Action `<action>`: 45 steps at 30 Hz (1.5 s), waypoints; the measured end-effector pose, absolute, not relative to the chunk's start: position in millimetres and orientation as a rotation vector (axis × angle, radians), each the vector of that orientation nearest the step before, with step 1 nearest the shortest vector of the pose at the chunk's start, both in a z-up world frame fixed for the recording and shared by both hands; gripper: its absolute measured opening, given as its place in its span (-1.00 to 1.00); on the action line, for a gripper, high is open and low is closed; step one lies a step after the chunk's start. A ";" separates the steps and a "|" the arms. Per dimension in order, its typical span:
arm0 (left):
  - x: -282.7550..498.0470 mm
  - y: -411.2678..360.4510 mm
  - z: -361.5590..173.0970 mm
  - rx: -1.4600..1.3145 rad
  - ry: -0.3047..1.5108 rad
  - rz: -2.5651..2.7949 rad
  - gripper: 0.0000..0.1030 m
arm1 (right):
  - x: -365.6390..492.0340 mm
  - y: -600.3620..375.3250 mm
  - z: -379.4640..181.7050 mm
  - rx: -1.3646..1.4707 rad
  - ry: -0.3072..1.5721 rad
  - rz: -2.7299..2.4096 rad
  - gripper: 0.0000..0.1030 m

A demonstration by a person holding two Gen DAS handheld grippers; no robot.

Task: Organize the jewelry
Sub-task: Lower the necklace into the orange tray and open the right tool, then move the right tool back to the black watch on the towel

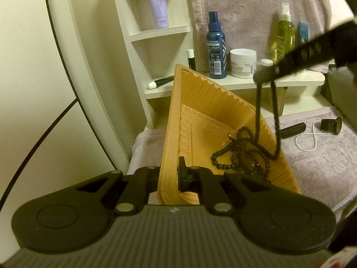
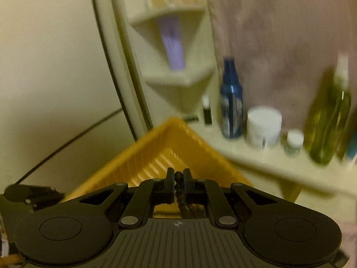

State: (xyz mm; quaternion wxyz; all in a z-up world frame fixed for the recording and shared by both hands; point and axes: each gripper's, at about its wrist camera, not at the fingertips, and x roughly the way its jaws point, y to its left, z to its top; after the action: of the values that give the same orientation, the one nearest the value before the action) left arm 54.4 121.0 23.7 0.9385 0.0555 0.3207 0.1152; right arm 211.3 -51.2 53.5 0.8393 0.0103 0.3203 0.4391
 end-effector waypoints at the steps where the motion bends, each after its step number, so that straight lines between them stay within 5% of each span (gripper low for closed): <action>1: 54.8 121.5 23.7 0.113 0.655 0.235 -0.89 | 212.9 -51.7 48.7 0.030 0.696 0.927 -0.86; 10: 54.8 121.5 23.7 0.114 0.655 0.236 -0.89 | 215.9 -54.6 31.2 0.056 0.760 0.932 -0.80; 13: 54.8 121.5 23.8 0.114 0.655 0.236 -0.89 | 213.7 -58.5 32.4 0.065 0.750 0.924 -0.03; 14: 54.6 121.6 23.8 0.114 0.655 0.236 -0.89 | 212.9 -61.0 33.1 0.071 0.741 0.919 0.04; 45: 55.4 117.8 23.2 0.133 0.661 0.240 -0.89 | 148.4 -232.4 -59.5 0.181 0.752 0.409 0.04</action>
State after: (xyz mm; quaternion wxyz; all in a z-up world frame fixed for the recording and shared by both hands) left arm 55.4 117.8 23.2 0.9367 0.0652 0.3234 0.1176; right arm 148.4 -232.4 -59.5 0.9058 0.0876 0.3644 0.1980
